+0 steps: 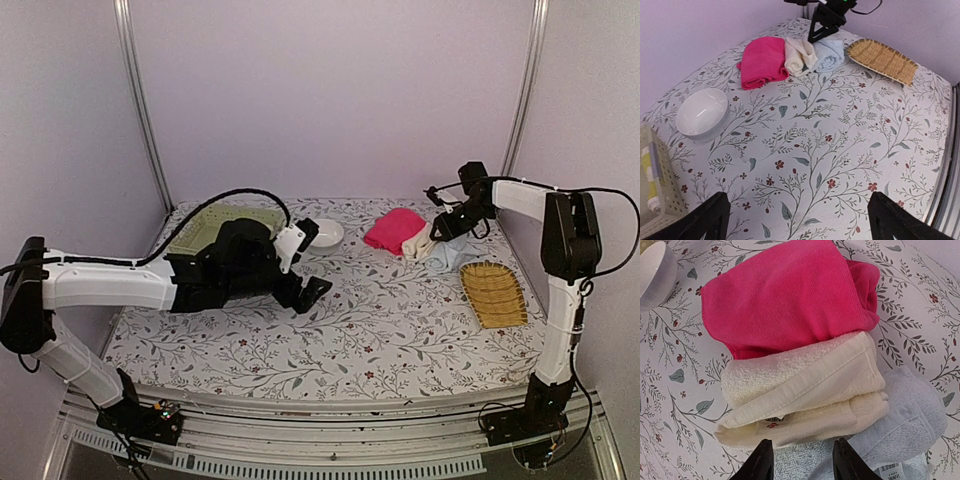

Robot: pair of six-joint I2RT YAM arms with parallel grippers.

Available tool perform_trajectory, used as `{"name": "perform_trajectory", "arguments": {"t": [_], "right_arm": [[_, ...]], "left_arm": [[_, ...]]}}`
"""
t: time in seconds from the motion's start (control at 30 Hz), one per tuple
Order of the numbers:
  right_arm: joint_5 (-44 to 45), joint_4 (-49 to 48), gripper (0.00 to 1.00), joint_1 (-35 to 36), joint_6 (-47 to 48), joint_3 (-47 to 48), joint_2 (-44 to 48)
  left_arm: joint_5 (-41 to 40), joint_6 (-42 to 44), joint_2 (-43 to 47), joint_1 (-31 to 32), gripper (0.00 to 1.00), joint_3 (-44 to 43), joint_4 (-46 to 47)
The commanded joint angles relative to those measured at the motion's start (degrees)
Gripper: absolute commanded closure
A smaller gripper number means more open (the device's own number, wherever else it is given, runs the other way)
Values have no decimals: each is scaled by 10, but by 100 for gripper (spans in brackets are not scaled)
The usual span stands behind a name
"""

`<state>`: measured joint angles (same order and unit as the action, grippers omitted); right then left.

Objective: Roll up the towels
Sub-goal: Pick up the towel from the towel pile.

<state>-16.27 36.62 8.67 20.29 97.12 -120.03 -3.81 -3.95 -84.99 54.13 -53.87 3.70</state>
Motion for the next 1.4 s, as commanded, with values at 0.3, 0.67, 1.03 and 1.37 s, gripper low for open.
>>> {"name": "perform_trajectory", "arguments": {"t": [0.3,0.67,1.03,1.37], "right_arm": [[5,77,48,-8,37,-87,95],[20,68,54,-8,42,-97,45],[17,80,97,-8,37,-76,106],[-172,124,97,-6,44,235,218]], "left_arm": [[-190,-67,-83,9,3,-58,31],[-93,-74,-90,10,24,-63,3],[-96,-83,-75,10,26,-54,-6],[-151,-111,-50,8,26,-66,-68]]}}
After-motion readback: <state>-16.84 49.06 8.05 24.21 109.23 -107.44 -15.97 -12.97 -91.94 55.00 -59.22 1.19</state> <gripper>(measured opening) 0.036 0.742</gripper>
